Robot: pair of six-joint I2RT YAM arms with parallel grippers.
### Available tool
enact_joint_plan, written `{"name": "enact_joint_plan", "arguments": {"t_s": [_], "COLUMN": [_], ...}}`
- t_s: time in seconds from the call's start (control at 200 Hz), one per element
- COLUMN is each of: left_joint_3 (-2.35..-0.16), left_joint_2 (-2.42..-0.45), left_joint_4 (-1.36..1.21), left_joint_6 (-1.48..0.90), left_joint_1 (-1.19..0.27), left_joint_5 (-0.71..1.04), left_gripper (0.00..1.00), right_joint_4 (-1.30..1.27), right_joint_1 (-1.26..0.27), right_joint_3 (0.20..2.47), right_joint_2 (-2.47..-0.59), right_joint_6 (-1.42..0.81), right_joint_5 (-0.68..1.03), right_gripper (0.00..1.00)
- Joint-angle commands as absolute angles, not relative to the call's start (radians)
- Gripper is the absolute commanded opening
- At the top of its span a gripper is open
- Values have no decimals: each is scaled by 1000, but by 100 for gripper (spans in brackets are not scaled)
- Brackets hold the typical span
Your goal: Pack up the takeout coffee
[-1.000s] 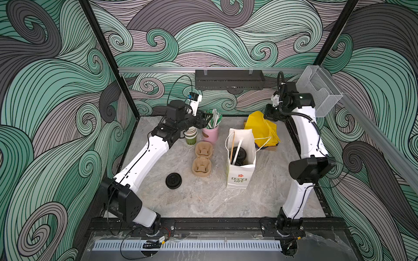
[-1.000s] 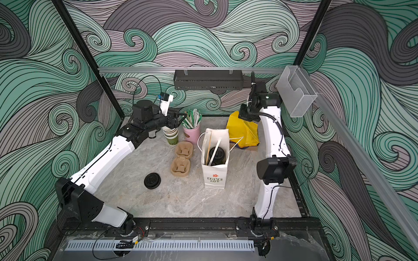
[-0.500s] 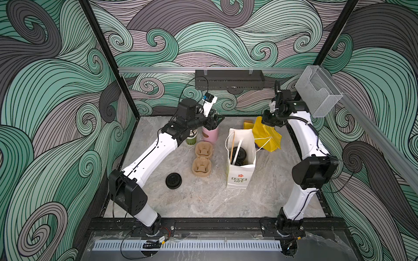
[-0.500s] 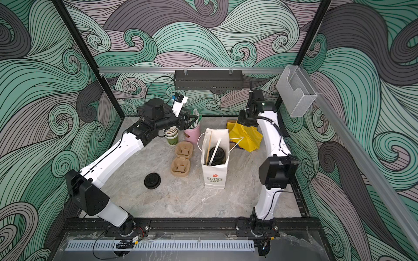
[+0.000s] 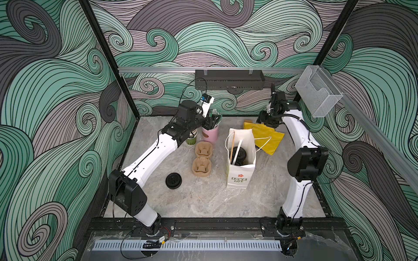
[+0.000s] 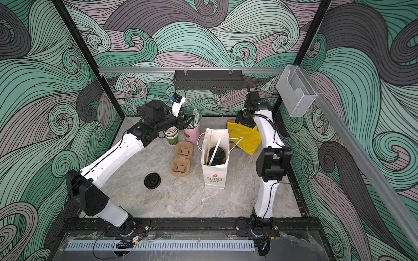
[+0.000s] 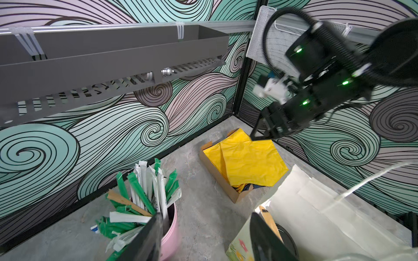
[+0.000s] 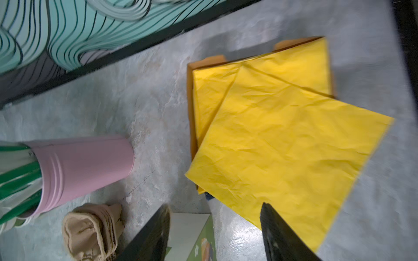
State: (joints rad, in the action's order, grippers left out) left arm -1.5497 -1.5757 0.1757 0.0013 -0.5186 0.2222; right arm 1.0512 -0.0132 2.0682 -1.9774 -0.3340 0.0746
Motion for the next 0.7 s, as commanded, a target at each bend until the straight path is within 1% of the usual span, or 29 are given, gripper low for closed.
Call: {"name": "enact_joint_plan", "arguments": {"t_s": [0.0, 0.125, 0.245, 0.36, 0.445, 0.545, 0.695], "left_joint_3": [-1550, -1548, -1536, -1519, -1508, -1502, -1501], "left_joint_2": [-1538, -1545, -1554, -1557, -1558, -1556, -1554], "left_joint_4": [211, 234, 227, 201, 188, 185, 184], "left_joint_6": [-27, -51, -74, -98, -112, -113, -104], "left_joint_1": [-522, -523, -520, -520, -520, -521, -517], "left_joint_5": [177, 169, 176, 182, 186, 183, 179], "left_gripper": [63, 63, 63, 63, 63, 63, 63], "right_joint_4": [1111, 1051, 986, 936, 869, 805, 761], "right_joint_1": [65, 131, 171, 198, 230, 238, 254], "right_joint_3": [1965, 1865, 1813, 1775, 1731, 1691, 1644], "right_joint_2": [-1935, -1907, -1934, -1952, -1959, -1974, -1981], "right_joint_6": [-492, -556, -588, -593, -636, -690, -754], "right_joint_5": [-13, 85, 169, 137, 180, 178, 86], "right_gripper": [64, 63, 62, 64, 66, 66, 66]}}
